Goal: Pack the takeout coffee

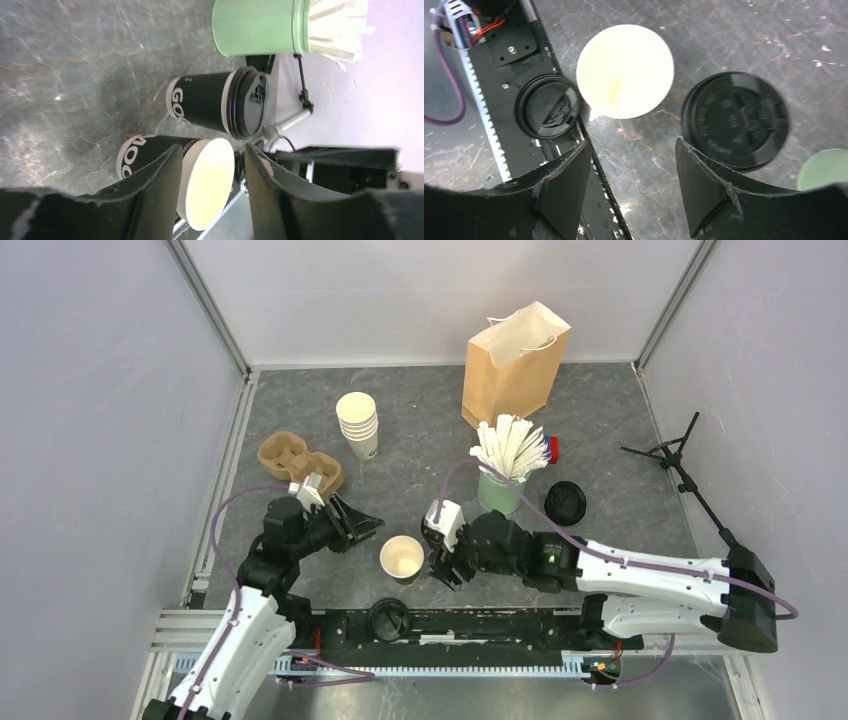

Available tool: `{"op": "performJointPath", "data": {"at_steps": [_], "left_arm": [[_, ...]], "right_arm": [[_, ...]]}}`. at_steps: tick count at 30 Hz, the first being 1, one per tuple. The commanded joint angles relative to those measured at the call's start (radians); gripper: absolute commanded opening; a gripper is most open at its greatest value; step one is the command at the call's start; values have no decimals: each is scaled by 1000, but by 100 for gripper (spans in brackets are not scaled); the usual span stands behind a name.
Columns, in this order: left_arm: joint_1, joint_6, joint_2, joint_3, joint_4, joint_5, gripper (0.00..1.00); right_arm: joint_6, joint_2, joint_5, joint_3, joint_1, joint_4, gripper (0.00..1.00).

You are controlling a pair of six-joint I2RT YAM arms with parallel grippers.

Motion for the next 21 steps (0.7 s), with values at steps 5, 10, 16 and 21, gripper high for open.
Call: {"op": "performJointPath", "data": {"at_steps": [5, 10, 16, 21], "left_arm": [[-2, 195, -79, 230, -316, -327, 78], [-2, 233, -88, 278, -356, -364, 82], [-2, 231, -96, 269, -355, -352, 82], [-2, 230, -101, 258, -342, -343, 82]], "right_arm": [[-112, -143, 67, -335, 232, 509, 68], [-537, -87, -21, -478, 378, 658, 72], [-763, -17, -107, -500, 399, 743, 66], [-863, 114, -54, -429, 422, 758, 58]]}}
